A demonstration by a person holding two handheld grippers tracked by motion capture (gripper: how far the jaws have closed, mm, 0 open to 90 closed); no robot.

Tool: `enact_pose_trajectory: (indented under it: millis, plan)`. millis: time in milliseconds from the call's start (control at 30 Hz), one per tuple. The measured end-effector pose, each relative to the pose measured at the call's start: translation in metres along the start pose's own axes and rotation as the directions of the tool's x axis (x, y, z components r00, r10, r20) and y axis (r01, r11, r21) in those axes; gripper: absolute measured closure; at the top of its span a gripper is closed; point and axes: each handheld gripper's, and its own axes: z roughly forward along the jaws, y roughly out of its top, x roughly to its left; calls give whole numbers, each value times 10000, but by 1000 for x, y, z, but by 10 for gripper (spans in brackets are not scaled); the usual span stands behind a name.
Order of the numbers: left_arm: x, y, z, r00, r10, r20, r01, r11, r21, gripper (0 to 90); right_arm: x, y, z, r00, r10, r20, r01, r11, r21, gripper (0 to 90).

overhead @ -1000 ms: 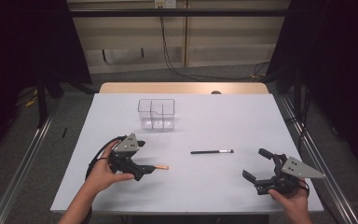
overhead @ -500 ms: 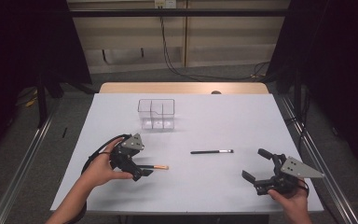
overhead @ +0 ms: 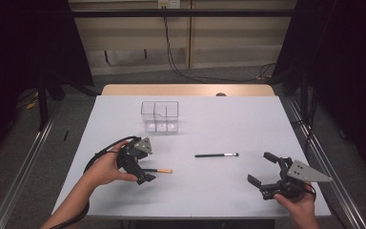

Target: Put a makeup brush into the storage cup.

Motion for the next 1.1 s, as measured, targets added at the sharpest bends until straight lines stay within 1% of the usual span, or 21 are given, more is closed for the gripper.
enact_pose_trajectory:
  millis: [33,133,167,200,267,333,400,467,500,567,600,633,700,733,767,833,867,967,1067,1100]
  plan:
    - [0,1,0,9999,79,-76,-79,9999,100,49,0,0,0,10000,-4,-26,4,10000,-8,0]
    - [1,3,0,9993,365,-128,-358,9983,457,77,0,0,0,10000,6,-31,-6,10000,4,0]
    - [0,4,0,9992,353,-161,-345,9981,506,84,0,0,0,10000,3,-39,-3,10000,5,0]
    - [1,5,0,9990,434,-97,-428,9973,594,97,0,0,0,10000,12,-39,-12,10000,13,0]
    - [1,7,0,9989,458,-20,-456,9964,720,120,0,0,0,10000,6,-36,-6,10000,34,0]
    - [1,9,-1,9978,659,45,-660,9931,972,150,0,0,0,10000,6,-33,-6,10000,37,0]
    - [2,11,-1,9975,701,117,-710,9915,1090,165,0,0,0,10000,12,-34,-12,10000,38,0]
    - [3,13,-1,9964,830,184,-847,9890,1216,194,0,0,0,10000,9,-42,-9,10000,54,0]
    - [2,13,-1,9977,636,218,-657,9917,1106,206,0,0,0,10000,-10,-49,11,10000,65,0]
    - [3,14,-1,9979,604,222,-626,9911,1172,237,0,0,0,10000,-7,-47,7,10000,69,0]
    - [4,15,-2,9972,681,313,-715,9898,1230,263,0,0,0,10000,-13,-56,14,10000,62,0]
    - [4,15,-1,9968,716,349,-752,9903,1171,271,0,0,0,10000,-16,-60,17,10000,58,0]
    - [5,16,-1,9958,790,465,-843,9885,1253,301,0,0,0,10000,1,-38,-1,10000,71,0]
    - [5,17,-1,9953,868,431,-918,9870,1317,306,0,-1,0,10000,2,-32,-2,10000,76,0]
    - [5,17,0,9956,847,392,-892,9872,1322,319,0,-1,0,10000,3,-30,-3,10000,78,0]
    - [5,19,0,9947,948,404,-995,9853,1386,344,0,0,0,10000,-2,-55,2,10000,64,0]
    - [6,19,0,9934,1075,398,-1121,9838,1398,350,0,0,0,10000,8,-50,-8,10000,61,0]
    - [5,20,2,9934,1002,561,-1076,9829,1492,436,0,0,0,10000,-5,-66,6,10000,73,0]
    - [6,21,4,9919,1073,674,-1172,9794,1646,474,0,-1,0,10000,5,-42,-5,10000,97,0]
    - [6,21,5,9910,1141,705,-1248,9769,1735,484,0,-1,0,10000,2,-40,-2,10000,99,0]
